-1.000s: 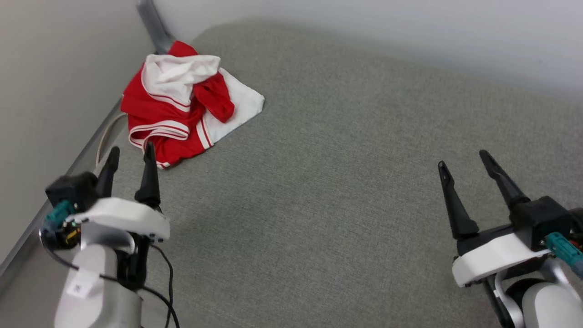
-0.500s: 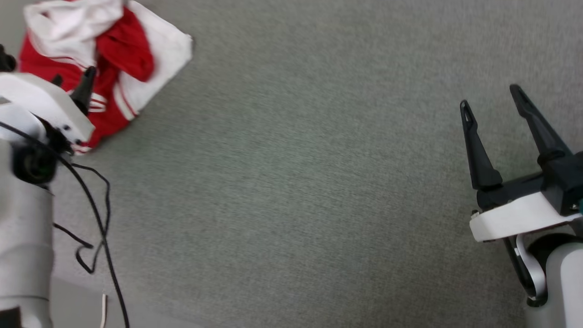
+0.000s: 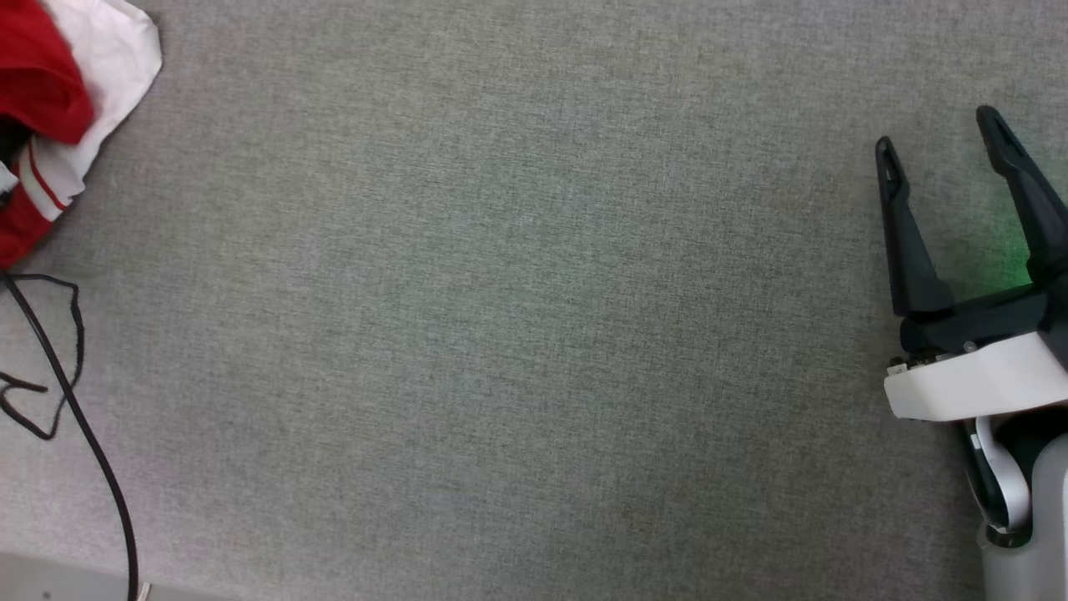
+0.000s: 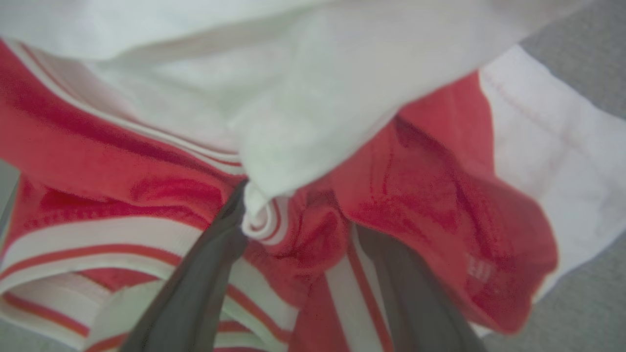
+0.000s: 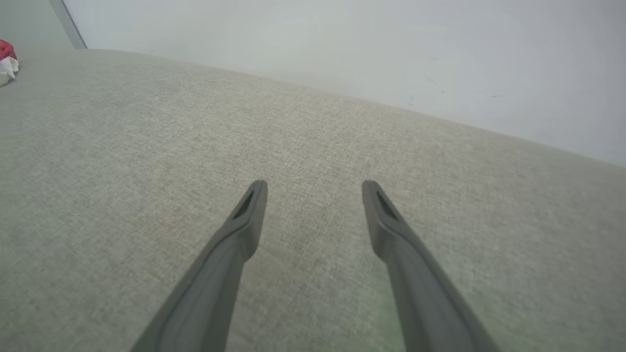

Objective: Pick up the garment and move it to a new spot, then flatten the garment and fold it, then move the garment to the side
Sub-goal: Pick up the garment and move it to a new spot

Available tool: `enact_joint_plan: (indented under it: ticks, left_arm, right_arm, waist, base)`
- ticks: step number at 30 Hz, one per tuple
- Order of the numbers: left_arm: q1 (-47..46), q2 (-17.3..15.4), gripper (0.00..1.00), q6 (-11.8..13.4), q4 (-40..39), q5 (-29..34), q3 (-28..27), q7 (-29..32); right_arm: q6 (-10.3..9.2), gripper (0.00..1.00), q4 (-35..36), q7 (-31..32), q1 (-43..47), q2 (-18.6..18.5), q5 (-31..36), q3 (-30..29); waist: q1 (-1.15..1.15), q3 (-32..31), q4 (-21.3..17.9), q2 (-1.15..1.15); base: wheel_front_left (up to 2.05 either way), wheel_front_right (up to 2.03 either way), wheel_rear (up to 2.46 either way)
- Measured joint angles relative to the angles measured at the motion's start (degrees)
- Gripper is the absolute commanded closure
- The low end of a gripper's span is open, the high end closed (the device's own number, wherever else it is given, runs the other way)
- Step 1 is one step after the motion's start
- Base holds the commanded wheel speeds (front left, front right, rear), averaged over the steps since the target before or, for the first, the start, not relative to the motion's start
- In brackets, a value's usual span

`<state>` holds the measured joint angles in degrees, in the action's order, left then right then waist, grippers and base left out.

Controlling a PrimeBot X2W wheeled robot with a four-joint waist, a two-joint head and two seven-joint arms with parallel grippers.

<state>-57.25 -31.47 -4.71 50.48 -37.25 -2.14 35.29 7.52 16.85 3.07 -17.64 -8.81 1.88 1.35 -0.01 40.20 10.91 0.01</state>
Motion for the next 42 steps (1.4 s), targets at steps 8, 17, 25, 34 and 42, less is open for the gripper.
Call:
enact_joint_plan:
  ticks: [8, 17, 25, 34, 42]
  left_arm:
    - [-1.7, -0.4, 1.0, 1.6, 3.0, 0.1, 0.4, 0.0]
    - [0.0, 0.0, 1.0, -0.5, 6.0, 3.3, 2.0, -18.5]
    - [2.0, 1.4, 1.0, -1.8, 6.6, 4.8, 3.4, -31.9]
    - [9.0, 5.8, 1.0, -2.3, 3.9, 5.3, 5.7, -41.3]
    - [17.5, 13.4, 1.0, -0.2, -9.2, 6.4, 10.2, -40.3]
  right_arm:
    - [0.0, 0.0, 0.3, 0.2, 0.1, 0.4, -0.1, -0.5]
    - [0.0, 0.0, -4.0, -2.5, 1.3, 2.7, -0.7, -0.5]
    - [0.0, 0.0, -8.0, -4.6, 5.1, 4.7, -3.0, -2.8]
    - [0.0, 0.0, -10.2, -5.1, 11.7, 5.7, -4.1, -5.8]
    - [-0.01, 0.0, -10.1, -4.7, 16.4, 5.8, -7.0, -7.5]
  waist:
    - [-0.01, 0.0, -0.6, 0.0]
    - [0.01, -6.7, -0.3, -0.01]
    - [0.01, -16.4, -0.1, 0.0]
    - [0.0, -27.5, -0.9, 0.0]
    - [-0.01, -33.8, -4.2, 0.0]
  base:
    - [0.0, 0.0, 0.0]
    - [0.0, 0.0, 0.0]
    - [0.0, 0.0, 0.0]
    - [0.0, 0.0, 0.0]
    - [0.0, 0.0, 0.0]
